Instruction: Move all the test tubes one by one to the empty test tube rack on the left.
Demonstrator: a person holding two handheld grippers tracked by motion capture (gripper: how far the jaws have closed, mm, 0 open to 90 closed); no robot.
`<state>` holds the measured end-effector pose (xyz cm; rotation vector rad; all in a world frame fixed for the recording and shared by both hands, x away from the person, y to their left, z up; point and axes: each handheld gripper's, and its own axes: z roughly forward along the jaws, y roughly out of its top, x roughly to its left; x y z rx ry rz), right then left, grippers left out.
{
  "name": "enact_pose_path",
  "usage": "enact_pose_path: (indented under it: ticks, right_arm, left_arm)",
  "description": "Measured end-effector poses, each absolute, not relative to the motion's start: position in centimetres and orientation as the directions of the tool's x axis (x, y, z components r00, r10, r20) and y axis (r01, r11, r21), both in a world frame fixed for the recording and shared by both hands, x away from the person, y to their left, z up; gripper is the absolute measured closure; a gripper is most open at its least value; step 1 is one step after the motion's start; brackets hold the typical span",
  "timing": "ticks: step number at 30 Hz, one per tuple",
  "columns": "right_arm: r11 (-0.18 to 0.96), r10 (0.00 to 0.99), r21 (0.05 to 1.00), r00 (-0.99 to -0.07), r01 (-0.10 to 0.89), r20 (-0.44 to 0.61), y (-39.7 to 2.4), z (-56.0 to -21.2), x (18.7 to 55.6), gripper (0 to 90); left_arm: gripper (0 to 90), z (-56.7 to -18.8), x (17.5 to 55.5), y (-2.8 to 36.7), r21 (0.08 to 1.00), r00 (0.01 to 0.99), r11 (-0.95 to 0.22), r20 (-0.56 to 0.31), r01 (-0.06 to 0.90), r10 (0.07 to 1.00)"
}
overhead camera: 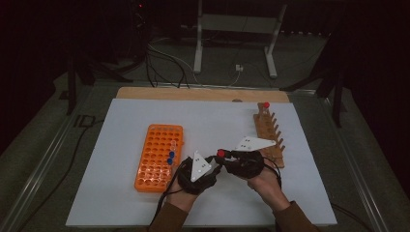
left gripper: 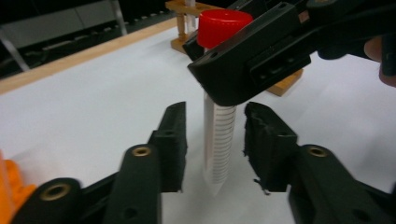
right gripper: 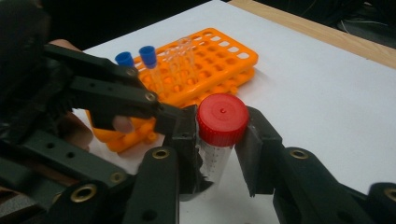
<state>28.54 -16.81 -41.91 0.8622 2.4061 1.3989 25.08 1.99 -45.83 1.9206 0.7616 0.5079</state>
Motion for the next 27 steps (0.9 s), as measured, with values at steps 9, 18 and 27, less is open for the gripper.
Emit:
enact_pose_path:
  ticks: [9, 18, 27]
  right_arm:
    - [0.376, 0.578, 0.851, -0.811, 0.367, 0.094, -16.6, -42.0, 28.3, 70.3]
    - [0.326, 0.610, 0.882, -0.788, 0.342, 0.080, -17.5, -41.5, 28.1, 40.5]
    - [0.307, 0.687, 0.881, -0.724, 0.360, 0.057, -18.9, -42.1, 28.6, 17.7]
  left_arm:
    - [74.7, -46.0, 25.4, 2.1, 0.895, 0.737, -0.321, -0.013, 0.310, 0.675]
    - [74.9, -46.4, 25.8, 2.8, 0.892, 0.710, -0.302, -0.029, 0.337, 0.704]
    - [74.8, -46.5, 25.7, 4.0, 0.890, 0.704, -0.300, -0.032, 0.343, 0.710]
